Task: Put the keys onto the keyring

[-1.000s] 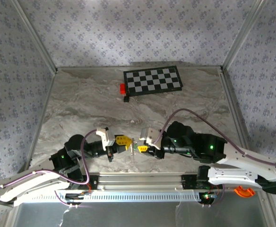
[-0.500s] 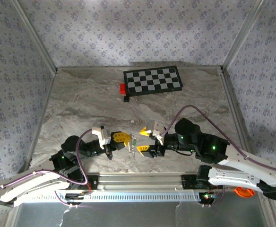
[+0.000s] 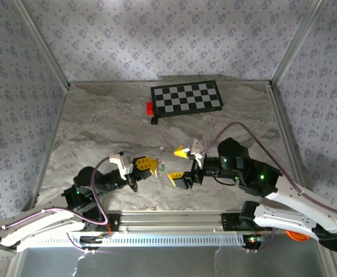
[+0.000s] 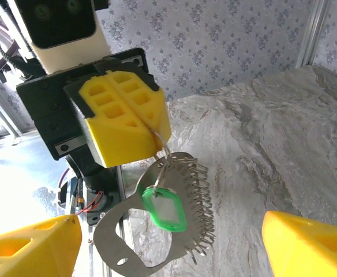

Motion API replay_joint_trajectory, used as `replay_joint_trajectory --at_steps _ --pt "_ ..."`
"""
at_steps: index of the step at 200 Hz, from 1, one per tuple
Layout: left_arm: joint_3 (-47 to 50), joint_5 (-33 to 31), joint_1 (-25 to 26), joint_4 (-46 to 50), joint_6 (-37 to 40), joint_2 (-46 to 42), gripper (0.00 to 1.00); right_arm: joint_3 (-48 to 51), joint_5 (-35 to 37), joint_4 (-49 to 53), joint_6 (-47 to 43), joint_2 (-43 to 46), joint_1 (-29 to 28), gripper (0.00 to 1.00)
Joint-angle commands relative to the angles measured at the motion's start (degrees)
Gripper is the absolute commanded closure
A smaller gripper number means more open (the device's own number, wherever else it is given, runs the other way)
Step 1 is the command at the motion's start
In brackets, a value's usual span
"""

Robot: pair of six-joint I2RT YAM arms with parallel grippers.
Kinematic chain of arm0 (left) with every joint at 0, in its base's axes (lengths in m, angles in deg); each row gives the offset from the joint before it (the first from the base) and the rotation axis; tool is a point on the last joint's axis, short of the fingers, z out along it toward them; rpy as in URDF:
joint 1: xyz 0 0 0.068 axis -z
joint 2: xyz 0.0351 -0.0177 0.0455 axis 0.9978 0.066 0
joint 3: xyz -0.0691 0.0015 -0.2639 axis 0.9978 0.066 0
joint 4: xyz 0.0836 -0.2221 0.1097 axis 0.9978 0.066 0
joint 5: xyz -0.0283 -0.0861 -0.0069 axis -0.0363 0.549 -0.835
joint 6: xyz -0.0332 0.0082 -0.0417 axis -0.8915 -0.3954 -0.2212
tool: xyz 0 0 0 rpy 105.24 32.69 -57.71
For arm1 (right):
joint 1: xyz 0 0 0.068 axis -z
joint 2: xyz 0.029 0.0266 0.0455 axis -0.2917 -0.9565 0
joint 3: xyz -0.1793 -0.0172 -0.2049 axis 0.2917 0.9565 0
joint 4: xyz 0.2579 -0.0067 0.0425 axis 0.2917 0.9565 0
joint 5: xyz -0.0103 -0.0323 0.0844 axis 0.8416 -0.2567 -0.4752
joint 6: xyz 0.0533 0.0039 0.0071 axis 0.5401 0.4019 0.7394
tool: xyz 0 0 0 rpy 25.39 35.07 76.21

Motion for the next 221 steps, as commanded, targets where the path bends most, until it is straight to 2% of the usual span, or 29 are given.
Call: replay_joint_trajectory --at_steps 1,68,124,166,221 --pt "-0.4 0.4 0.3 -4.0 1.4 -0.8 1.00 -0.7 -2.9 0.8 1.3 -0.1 1.1 0.17" --pt "-1.2 5.0 0.3 -2.8 1.8 -0.8 1.00 0.4 -9.4 -4.3 1.5 -0.1 2.1 0.20" --pt "-1.5 7.9 0.3 -3.9 0.8 -0.3 1.00 0.6 -9.9 -5.8 2.0 -1.2 2.2 0.23" --pt "-1.7 8.3 0.3 -4.4 0.4 0.4 1.00 0.7 -9.7 -6.7 1.7 -1.7 2.2 0.29" --pt "-2.1 8.5 0.3 -4.4 0.0 1.2 1.00 -0.1 -8.7 -5.3 -1.4 -2.8 0.2 0.41"
